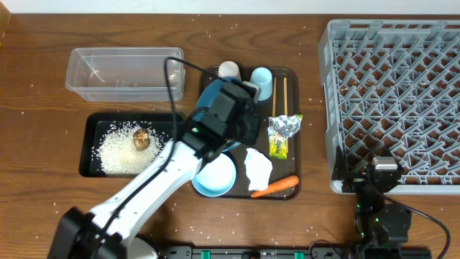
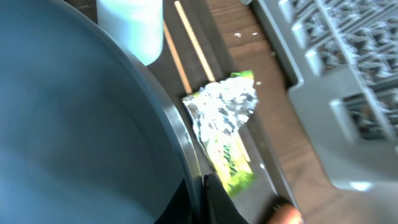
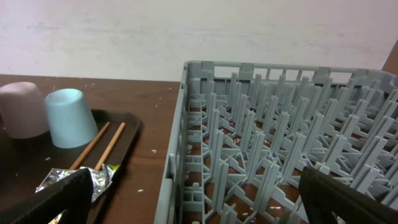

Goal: Sort waste into correct bins and load items into the dishwasher rack
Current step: 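Carry the plate back and set it on the brown tray, then reach the left gripper down toward the orange carrot on the tray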

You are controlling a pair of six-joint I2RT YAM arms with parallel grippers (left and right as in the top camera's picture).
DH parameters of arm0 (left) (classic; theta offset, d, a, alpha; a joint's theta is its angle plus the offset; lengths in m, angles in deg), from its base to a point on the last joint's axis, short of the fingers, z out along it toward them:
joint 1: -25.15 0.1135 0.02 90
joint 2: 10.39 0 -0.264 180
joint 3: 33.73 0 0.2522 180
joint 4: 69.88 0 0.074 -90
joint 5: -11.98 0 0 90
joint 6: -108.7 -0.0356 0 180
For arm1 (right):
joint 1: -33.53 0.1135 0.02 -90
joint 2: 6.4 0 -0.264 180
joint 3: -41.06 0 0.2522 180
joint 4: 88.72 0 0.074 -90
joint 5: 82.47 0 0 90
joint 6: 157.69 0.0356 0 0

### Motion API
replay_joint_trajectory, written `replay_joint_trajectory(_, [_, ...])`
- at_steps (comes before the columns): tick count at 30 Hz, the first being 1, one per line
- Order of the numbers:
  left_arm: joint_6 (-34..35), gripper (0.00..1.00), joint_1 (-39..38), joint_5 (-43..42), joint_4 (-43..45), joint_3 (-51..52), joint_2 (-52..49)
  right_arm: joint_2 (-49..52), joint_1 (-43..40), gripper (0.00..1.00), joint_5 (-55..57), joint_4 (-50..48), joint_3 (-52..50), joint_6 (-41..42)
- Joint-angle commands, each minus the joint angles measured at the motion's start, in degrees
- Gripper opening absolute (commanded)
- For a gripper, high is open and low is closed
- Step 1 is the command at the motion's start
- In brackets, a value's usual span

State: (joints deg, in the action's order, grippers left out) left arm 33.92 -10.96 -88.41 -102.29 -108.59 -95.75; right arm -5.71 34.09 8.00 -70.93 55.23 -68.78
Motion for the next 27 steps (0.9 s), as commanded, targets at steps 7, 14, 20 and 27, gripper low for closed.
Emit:
replay_joint_trajectory(7, [0.15, 0.06, -1.36, 5.07, 1.66, -0.79, -6.05, -0.35, 0.26, 0.99, 0.13, 0.22, -0.09, -0.46])
replay_joint_trajectory(14, [0.13, 0.23, -1.36, 5.09, 1.66, -0.76, -6.49, -0.35, 0.26, 0.99, 0.13, 0.24, -0.09, -0.48])
replay_joint_trajectory(20, [0.13, 0.26, -1.36, 5.09, 1.66, -0.76, -6.49, -0.35, 0.26, 0.99, 0.13, 0.22, -0.09, -0.46])
replay_joint_trajectory(27, [0.22, 0.28, -1.36, 4.35, 1.18, -0.81, -4.39, -0.35, 0.26, 0.99, 0.13, 0.22, -0.09, -0.46])
